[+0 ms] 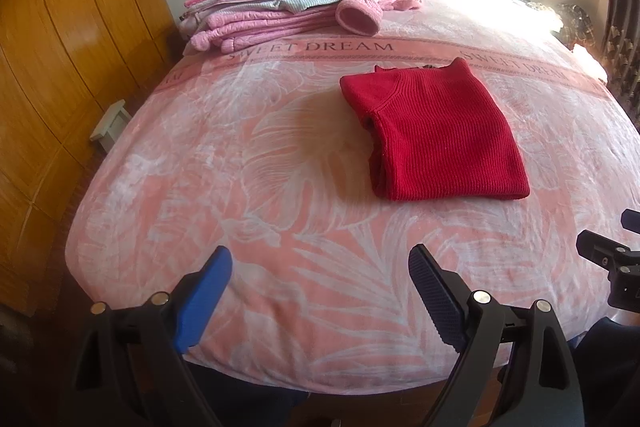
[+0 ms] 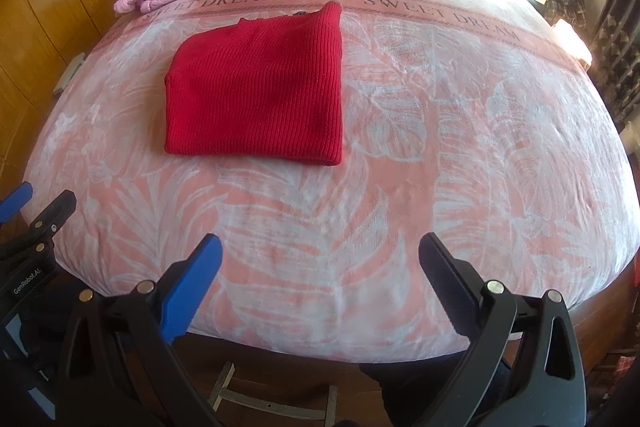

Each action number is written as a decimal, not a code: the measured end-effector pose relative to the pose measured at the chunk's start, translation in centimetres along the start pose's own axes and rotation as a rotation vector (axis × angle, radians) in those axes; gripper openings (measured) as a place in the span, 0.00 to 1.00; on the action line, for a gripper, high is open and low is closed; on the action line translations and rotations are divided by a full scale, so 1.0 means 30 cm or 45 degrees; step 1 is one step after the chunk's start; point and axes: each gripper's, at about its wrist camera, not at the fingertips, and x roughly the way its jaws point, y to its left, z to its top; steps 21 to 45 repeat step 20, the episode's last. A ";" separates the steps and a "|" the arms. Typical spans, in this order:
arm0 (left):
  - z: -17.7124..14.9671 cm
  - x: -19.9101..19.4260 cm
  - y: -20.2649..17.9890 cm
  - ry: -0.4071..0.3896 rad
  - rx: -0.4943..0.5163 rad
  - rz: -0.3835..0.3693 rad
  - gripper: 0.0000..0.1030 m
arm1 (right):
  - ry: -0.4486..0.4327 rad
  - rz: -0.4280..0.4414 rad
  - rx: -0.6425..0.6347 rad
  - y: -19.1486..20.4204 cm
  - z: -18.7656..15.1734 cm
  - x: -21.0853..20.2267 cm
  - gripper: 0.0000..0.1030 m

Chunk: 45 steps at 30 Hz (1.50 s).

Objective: Fold small clothes

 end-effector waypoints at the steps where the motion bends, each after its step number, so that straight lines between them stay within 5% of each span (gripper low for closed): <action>1: 0.000 -0.002 0.000 -0.006 0.001 0.002 0.88 | 0.003 -0.001 0.003 0.000 -0.002 0.004 0.95; 45: 0.005 -0.003 0.002 -0.013 -0.004 -0.004 0.88 | 0.065 0.002 0.067 -0.018 -0.015 0.043 0.95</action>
